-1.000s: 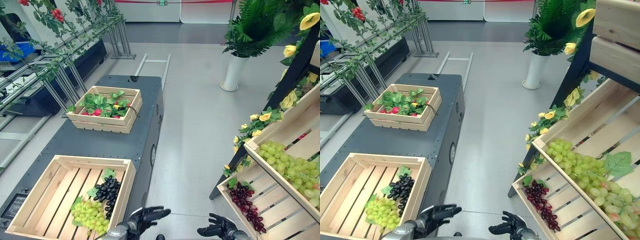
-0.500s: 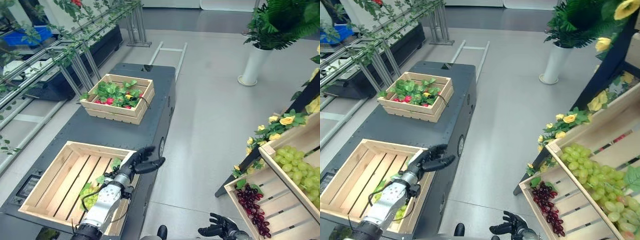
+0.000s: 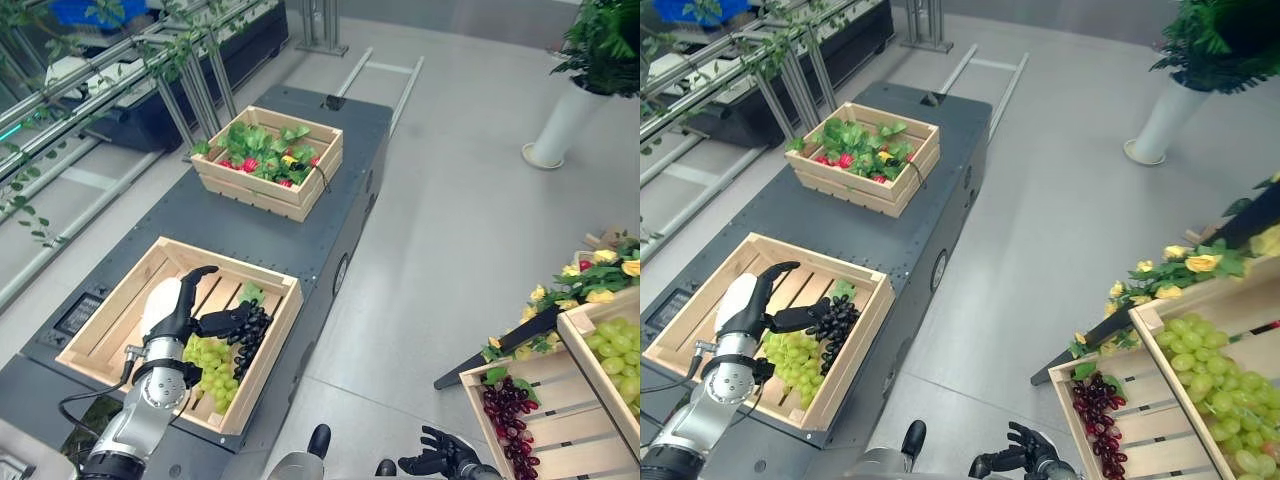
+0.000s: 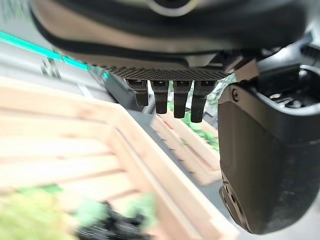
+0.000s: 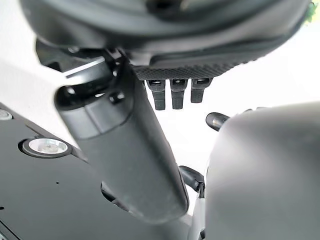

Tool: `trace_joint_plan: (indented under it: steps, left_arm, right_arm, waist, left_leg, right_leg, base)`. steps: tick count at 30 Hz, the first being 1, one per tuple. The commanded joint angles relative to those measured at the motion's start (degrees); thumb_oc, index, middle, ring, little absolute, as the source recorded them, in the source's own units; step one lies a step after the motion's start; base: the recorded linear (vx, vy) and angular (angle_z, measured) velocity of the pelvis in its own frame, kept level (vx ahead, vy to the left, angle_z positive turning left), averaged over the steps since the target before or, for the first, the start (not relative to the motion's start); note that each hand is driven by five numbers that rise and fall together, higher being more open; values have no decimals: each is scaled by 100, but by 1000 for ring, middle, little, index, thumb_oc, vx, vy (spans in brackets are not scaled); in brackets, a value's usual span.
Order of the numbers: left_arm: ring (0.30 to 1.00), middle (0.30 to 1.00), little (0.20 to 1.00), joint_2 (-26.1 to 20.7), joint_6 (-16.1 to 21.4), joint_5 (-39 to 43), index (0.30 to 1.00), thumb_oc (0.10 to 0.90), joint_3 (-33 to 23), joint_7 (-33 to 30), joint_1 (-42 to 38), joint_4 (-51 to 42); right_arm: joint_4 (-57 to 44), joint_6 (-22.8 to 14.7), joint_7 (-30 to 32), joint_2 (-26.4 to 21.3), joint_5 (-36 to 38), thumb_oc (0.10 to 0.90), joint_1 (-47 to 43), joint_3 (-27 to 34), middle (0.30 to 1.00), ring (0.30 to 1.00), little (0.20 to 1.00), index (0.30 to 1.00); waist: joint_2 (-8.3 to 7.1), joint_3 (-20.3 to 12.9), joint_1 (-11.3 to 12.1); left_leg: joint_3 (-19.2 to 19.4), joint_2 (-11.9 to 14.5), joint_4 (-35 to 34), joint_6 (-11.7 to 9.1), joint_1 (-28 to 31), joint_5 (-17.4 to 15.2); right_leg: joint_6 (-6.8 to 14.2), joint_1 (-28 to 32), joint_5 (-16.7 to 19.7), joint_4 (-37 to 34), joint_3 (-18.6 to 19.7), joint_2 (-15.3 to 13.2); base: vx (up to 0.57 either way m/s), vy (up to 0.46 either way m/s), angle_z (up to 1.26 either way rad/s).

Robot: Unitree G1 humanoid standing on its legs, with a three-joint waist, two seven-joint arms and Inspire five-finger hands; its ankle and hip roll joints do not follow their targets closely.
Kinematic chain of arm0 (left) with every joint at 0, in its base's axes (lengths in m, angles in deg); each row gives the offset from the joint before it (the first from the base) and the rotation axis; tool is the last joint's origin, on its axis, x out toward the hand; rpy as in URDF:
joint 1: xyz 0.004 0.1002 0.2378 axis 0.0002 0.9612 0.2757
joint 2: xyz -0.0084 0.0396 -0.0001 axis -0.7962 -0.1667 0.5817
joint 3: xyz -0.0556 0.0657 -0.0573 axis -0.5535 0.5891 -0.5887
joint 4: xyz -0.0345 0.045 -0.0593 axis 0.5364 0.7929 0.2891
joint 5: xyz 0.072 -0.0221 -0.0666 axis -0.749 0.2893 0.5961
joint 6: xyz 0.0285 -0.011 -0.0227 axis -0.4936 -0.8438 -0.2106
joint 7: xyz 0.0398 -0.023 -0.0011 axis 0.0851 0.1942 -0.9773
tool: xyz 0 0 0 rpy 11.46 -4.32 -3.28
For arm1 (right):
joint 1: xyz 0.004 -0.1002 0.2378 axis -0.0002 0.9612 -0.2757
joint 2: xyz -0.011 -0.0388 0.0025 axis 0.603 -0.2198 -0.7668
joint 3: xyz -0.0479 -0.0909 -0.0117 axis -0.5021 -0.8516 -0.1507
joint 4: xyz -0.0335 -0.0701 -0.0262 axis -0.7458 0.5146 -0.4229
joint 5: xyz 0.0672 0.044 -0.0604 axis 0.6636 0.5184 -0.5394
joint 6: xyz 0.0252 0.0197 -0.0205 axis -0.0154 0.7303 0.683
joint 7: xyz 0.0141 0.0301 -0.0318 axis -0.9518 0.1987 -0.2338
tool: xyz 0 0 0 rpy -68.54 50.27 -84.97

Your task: Pick up the fruits from the basket on one side to the basket on the other side

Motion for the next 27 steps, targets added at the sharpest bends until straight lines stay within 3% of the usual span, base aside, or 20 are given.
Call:
trace_joint_plan:
  steps: [1,7,15,21,27]
  left_arm:
    - [900,900,900,-644,311,-471,900,800,-677,-508,-486,-18]
    - [900,900,900,-1244,287,-1102,900,800,-642,-434,-503,586]
    - [900,900,900,-1971,253,-1680,900,800,-106,157,-931,965]
    - [900,900,900,-2261,63,-1775,900,800,345,24,-1420,1234]
    - [900,900,900,-2341,69,-2173,900,800,721,11,-1945,1687]
  right_arm:
    - [-351,-436,-280,-240,31,800,-115,-245,900,900,900,900]
    - [-470,-504,-426,-398,-105,800,-137,-323,900,900,900,900]
    - [-476,-445,-584,-707,-12,800,-498,-392,900,900,900,900]
    - [-621,-510,-742,-817,503,800,-777,-469,900,900,900,900]
    - [-797,-474,-725,-873,436,800,-957,-562,900,900,900,900]
  waist:
    - [-102,120,-51]
    - [-123,335,-51]
    - [-48,827,-27]
    - [-40,1128,-33]
    - [-102,1407,-82]
  left_leg:
    - [431,-330,333,189,-138,-544]
    - [442,-331,509,154,-364,-541]
    - [368,-391,1073,133,-829,-603]
    - [385,-424,1501,98,-1265,-627]
    - [524,-418,2039,65,-1747,-708]
  right_leg:
    - [-81,-633,-140,772,133,-38]
    - [-115,-809,-218,963,46,-10]
    - [-212,-1185,-394,1499,-43,-30]
    - [-292,-1547,-512,1925,-61,-23]
    - [-337,-1972,-653,2490,2,-1]
  base:
    - [-30,37,6]
    - [-8,25,9]
    - [-21,29,15]
    - [-26,31,4]
    - [-29,30,0]
